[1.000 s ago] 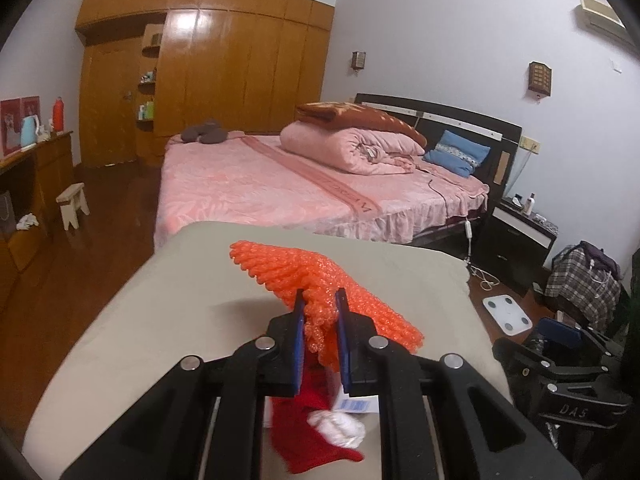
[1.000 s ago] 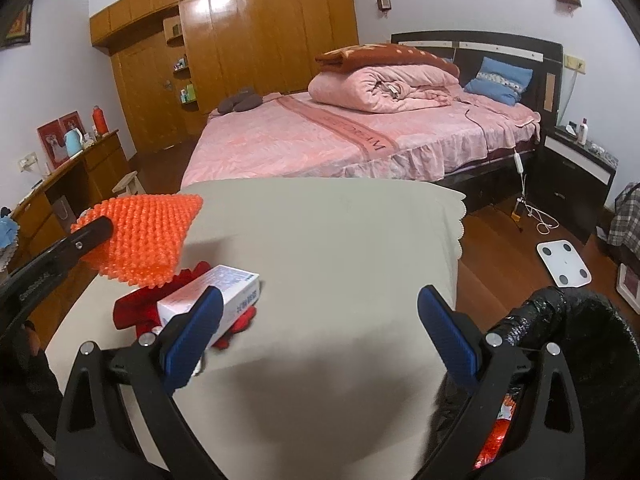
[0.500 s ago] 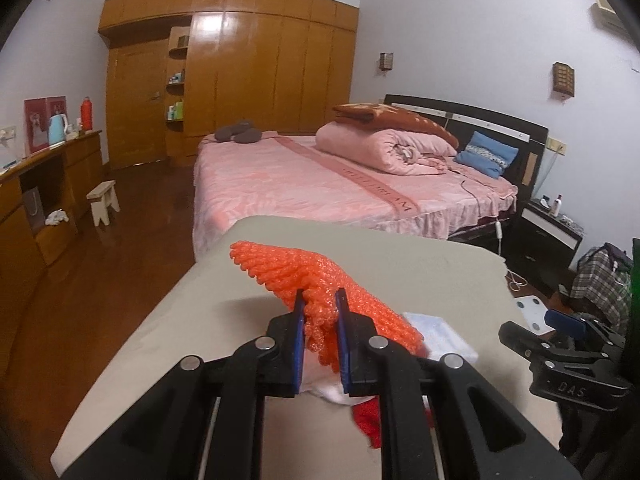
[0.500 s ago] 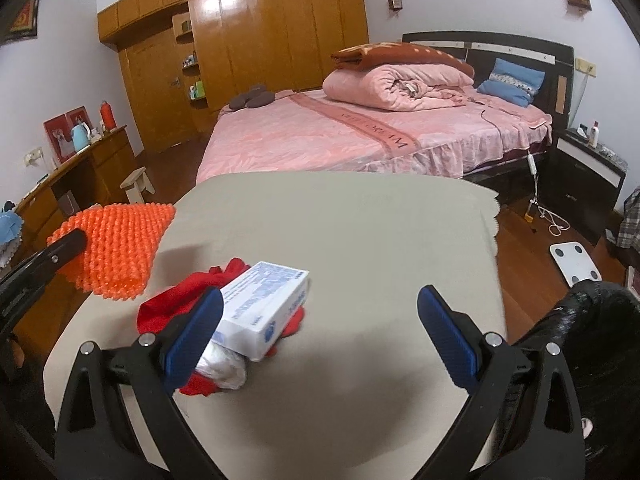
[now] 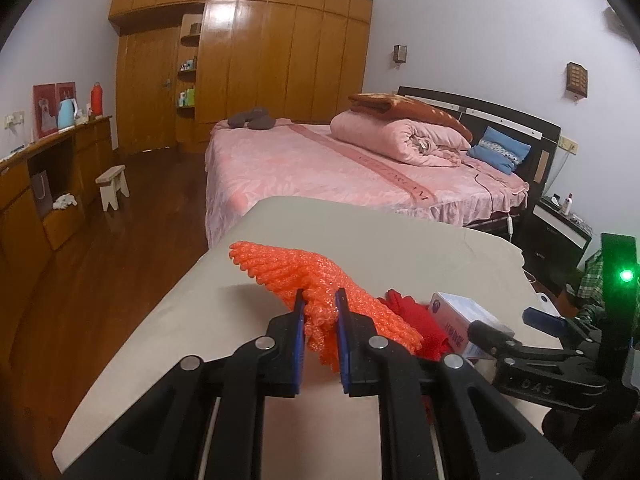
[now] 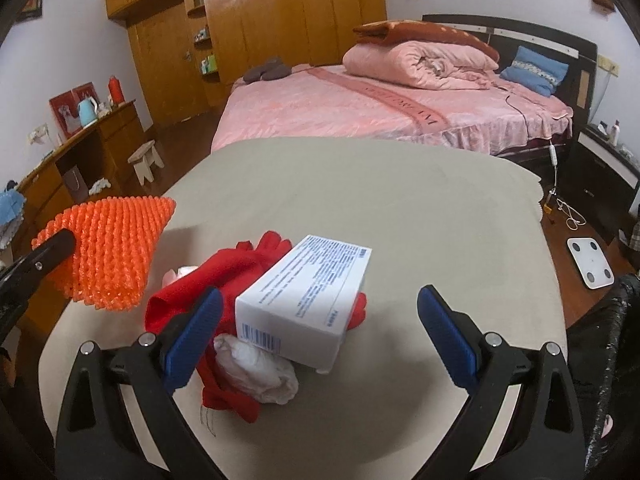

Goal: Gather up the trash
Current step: 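Grasp the white medicine box with the right gripper while the left gripper holds the mesh pad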

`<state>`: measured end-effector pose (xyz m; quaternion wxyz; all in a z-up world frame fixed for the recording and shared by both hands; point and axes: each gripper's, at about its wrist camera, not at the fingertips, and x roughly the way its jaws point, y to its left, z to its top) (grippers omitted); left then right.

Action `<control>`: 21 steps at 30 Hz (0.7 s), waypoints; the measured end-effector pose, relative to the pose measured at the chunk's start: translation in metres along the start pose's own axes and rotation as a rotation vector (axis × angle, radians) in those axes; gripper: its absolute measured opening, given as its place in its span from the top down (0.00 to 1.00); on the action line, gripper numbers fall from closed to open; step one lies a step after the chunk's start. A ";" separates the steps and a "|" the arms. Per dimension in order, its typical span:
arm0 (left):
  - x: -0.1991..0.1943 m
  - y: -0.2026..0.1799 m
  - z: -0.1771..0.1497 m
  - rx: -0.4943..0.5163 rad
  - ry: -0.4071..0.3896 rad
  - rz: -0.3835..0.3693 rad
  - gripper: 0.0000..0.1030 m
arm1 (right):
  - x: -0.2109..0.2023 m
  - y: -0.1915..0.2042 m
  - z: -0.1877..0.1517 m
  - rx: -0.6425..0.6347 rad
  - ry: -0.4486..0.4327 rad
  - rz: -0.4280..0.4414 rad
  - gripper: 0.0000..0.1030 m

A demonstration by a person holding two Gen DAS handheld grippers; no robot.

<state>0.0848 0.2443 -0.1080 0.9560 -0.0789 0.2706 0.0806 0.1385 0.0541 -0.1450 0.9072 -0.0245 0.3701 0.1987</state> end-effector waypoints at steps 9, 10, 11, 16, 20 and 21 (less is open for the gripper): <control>0.007 -0.003 -0.006 0.015 0.016 -0.011 0.87 | 0.000 -0.020 -0.011 0.028 0.032 -0.017 0.15; 0.007 -0.004 -0.006 0.015 0.017 -0.012 0.87 | 0.001 -0.020 -0.011 0.032 0.037 -0.013 0.15; 0.007 -0.005 -0.006 0.017 0.019 -0.012 0.87 | 0.004 -0.020 -0.011 0.038 0.044 -0.004 0.15; 0.008 -0.006 -0.007 0.014 0.023 -0.010 0.87 | 0.014 -0.014 -0.007 0.026 0.055 0.009 0.20; 0.008 -0.007 -0.007 0.019 0.024 -0.012 0.87 | 0.024 -0.014 -0.007 0.023 0.081 0.015 0.41; 0.008 -0.007 -0.007 0.020 0.024 -0.013 0.87 | 0.027 -0.015 -0.007 0.022 0.096 0.020 0.45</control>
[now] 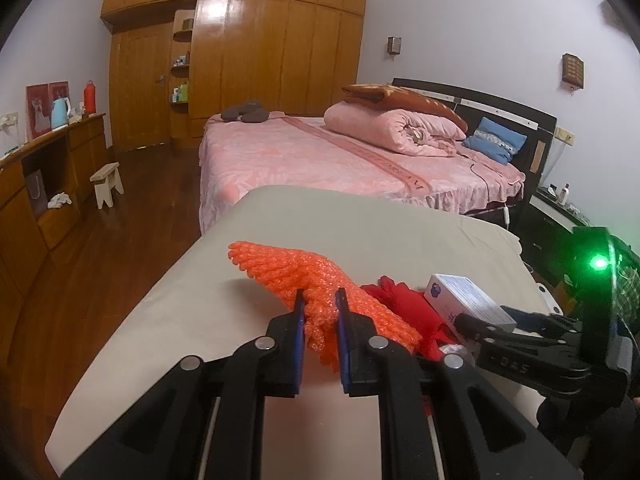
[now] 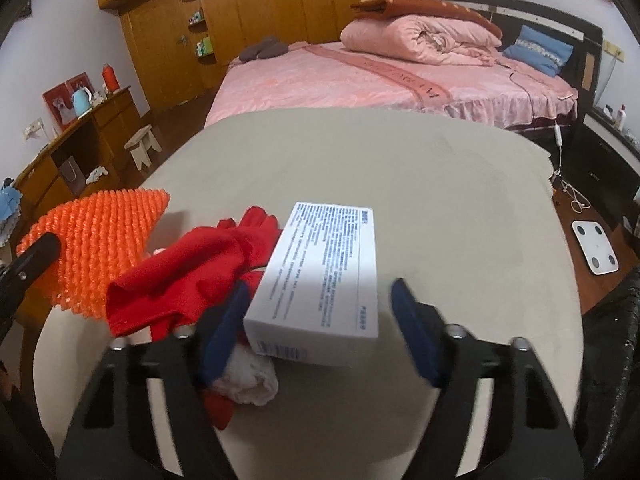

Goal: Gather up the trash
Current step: 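Grasp the white medicine box with the right gripper while the left gripper holds the mesh pad, then carry the mesh pad and box over the bin and open both grippers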

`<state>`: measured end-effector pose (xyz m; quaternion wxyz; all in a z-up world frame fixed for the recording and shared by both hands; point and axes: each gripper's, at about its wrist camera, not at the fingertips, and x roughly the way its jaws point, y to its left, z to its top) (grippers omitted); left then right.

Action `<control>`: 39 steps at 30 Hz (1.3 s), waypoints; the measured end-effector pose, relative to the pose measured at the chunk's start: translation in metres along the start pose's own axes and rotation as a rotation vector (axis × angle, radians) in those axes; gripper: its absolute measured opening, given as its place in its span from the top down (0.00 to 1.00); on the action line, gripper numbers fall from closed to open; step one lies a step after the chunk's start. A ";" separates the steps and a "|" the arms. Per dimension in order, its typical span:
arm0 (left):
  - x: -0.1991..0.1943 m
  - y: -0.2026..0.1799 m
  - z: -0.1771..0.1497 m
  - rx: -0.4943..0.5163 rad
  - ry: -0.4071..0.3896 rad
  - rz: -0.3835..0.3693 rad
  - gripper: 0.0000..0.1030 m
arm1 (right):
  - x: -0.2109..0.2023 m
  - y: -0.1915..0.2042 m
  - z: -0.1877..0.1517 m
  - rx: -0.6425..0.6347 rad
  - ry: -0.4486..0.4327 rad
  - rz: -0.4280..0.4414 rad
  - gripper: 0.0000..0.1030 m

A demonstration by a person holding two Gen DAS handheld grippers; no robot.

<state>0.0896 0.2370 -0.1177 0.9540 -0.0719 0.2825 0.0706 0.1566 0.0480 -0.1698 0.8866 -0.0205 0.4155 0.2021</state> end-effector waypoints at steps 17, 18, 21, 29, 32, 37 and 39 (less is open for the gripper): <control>-0.013 -0.027 0.000 0.028 -0.012 -0.044 0.87 | -0.043 -0.020 -0.007 -0.015 -0.045 0.013 0.48; -0.012 -0.029 -0.001 0.030 -0.008 -0.045 0.87 | -0.041 -0.021 -0.008 -0.008 -0.039 0.013 0.48; -0.009 -0.033 -0.006 0.036 0.011 -0.047 0.87 | -0.033 -0.024 -0.013 0.002 -0.024 0.009 0.47; -0.003 -0.030 -0.014 0.028 0.035 -0.040 0.87 | -0.005 -0.023 -0.024 0.002 0.032 -0.016 0.44; -0.002 -0.028 -0.013 0.025 0.037 -0.039 0.87 | -0.001 -0.023 -0.025 0.007 0.037 -0.016 0.44; -0.003 -0.027 -0.011 0.024 0.029 -0.042 0.87 | -0.014 -0.022 -0.020 -0.008 0.003 0.004 0.46; -0.006 -0.028 -0.010 0.025 0.021 -0.046 0.87 | -0.023 -0.024 -0.017 -0.002 -0.015 0.014 0.46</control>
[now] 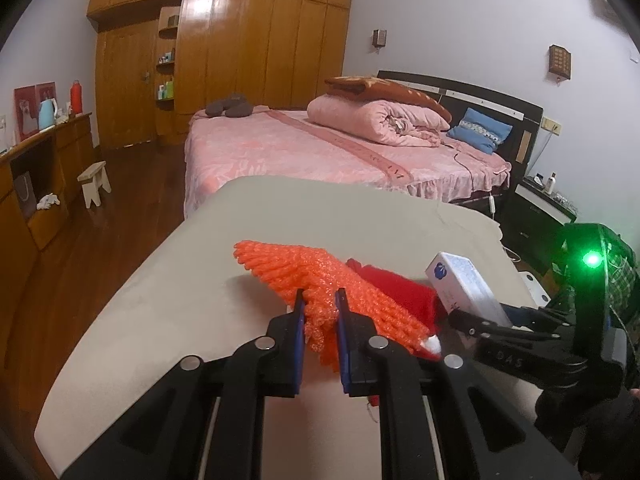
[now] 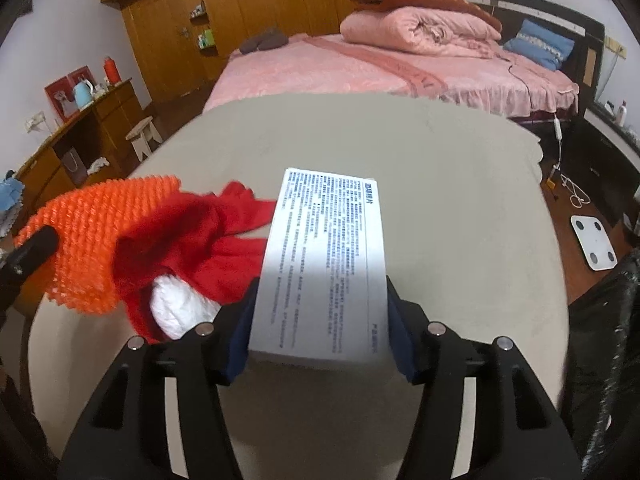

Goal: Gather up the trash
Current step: 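Carry the mesh pad and box over the bin and open both grippers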

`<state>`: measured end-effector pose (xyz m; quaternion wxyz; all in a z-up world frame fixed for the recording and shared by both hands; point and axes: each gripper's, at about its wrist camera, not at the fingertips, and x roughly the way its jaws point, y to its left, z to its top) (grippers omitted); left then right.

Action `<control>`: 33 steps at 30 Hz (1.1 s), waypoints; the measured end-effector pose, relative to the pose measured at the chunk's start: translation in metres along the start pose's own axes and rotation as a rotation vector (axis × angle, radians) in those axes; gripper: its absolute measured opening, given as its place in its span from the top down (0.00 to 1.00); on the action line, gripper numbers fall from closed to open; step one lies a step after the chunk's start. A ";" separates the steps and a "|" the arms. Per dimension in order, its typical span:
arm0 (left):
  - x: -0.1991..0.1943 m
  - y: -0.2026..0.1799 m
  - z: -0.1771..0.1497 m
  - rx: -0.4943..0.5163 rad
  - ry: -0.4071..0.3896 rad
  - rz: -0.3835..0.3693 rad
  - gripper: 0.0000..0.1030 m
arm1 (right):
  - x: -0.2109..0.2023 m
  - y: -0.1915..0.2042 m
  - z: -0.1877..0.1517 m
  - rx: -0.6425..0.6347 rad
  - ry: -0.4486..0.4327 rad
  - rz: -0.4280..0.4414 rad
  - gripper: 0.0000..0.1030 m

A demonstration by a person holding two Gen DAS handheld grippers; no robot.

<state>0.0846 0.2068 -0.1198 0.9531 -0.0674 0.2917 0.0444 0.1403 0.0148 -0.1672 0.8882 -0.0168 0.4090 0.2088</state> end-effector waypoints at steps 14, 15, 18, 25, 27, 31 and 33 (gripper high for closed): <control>-0.030 -0.045 0.019 0.051 -0.076 -0.075 0.87 | -0.076 -0.024 0.015 0.014 -0.117 0.001 0.46; -0.032 -0.048 0.021 0.055 -0.078 -0.081 0.87 | -0.083 -0.027 0.015 0.015 -0.125 -0.003 0.46; -0.036 -0.063 0.023 0.070 -0.085 -0.104 0.87 | -0.096 -0.033 0.014 0.020 -0.140 -0.010 0.46; -0.039 -0.108 0.026 0.122 -0.085 -0.173 0.87 | -0.124 -0.064 0.005 0.057 -0.165 -0.054 0.46; -0.038 -0.120 0.025 0.133 -0.081 -0.190 0.87 | -0.130 -0.076 0.000 0.072 -0.166 -0.072 0.46; -0.036 -0.144 0.022 0.155 -0.071 -0.228 0.87 | -0.143 -0.100 -0.014 0.099 -0.165 -0.116 0.46; -0.034 -0.159 0.020 0.170 -0.064 -0.254 0.87 | -0.150 -0.113 -0.021 0.113 -0.164 -0.140 0.46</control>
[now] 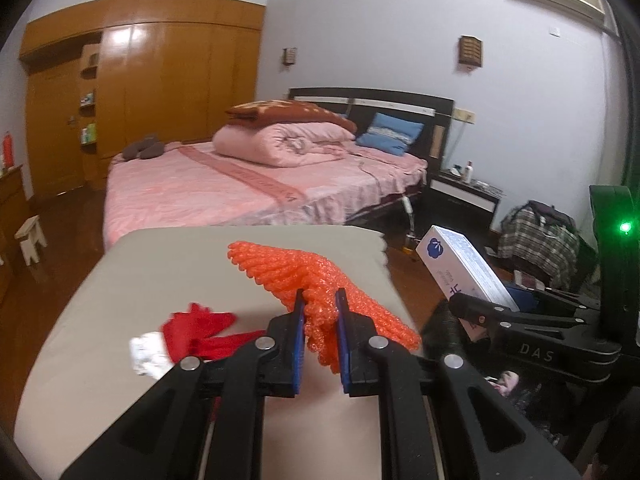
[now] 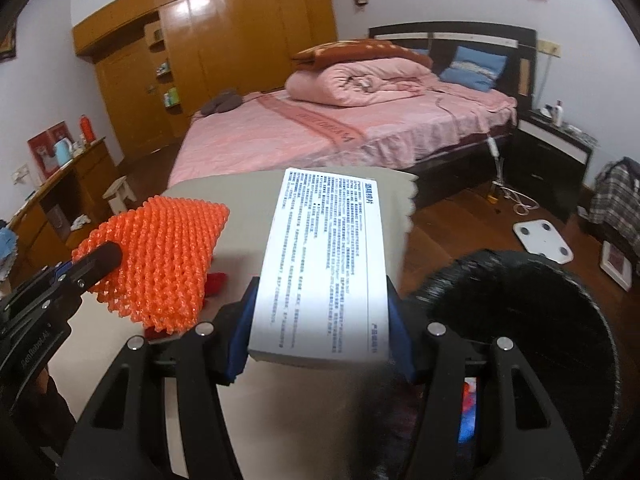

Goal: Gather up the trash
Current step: 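Carry the mesh pad and box over the bin and open both grippers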

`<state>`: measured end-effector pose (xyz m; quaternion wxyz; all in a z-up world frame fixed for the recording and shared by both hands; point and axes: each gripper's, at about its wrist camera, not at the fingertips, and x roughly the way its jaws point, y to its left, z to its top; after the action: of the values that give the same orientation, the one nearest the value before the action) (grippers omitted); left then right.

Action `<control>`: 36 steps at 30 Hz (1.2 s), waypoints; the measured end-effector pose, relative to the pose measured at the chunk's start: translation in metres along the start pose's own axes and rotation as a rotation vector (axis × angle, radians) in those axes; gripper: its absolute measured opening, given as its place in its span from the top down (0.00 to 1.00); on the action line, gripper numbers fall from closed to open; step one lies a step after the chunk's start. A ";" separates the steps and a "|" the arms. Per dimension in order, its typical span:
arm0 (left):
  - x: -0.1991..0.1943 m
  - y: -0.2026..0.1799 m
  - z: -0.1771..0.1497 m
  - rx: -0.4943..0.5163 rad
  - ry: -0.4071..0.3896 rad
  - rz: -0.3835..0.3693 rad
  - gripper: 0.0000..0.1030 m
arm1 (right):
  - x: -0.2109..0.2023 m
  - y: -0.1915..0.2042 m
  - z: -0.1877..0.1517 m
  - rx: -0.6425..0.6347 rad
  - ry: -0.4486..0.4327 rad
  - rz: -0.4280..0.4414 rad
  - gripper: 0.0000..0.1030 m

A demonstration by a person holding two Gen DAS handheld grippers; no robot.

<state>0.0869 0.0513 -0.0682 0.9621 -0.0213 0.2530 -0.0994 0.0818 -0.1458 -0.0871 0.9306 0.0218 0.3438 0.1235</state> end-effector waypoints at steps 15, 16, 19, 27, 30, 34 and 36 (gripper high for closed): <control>0.037 -0.104 0.006 0.107 0.034 -0.214 0.87 | -0.032 -0.098 -0.034 0.105 0.008 -0.167 0.46; 0.039 -0.111 0.006 0.112 0.037 -0.225 0.87 | -0.033 -0.103 -0.036 0.110 0.008 -0.177 0.46; 0.046 -0.131 0.004 0.139 0.046 -0.258 0.87 | -0.040 -0.117 -0.042 0.128 0.006 -0.207 0.46; 0.065 -0.171 -0.004 0.188 0.089 -0.317 0.87 | -0.050 -0.153 -0.056 0.176 0.007 -0.272 0.46; 0.072 -0.180 -0.009 0.195 0.106 -0.347 0.82 | -0.051 -0.163 -0.060 0.184 0.011 -0.299 0.45; 0.076 -0.186 -0.013 0.199 0.115 -0.361 0.58 | -0.054 -0.168 -0.063 0.192 0.001 -0.334 0.26; 0.074 -0.184 -0.014 0.198 0.107 -0.348 0.51 | -0.056 -0.170 -0.063 0.195 -0.009 -0.336 0.20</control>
<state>0.1100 -0.1438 -0.0998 0.9130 0.0355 0.2852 -0.2895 0.0359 -0.3270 -0.1210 0.9332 0.0546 0.3486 -0.0677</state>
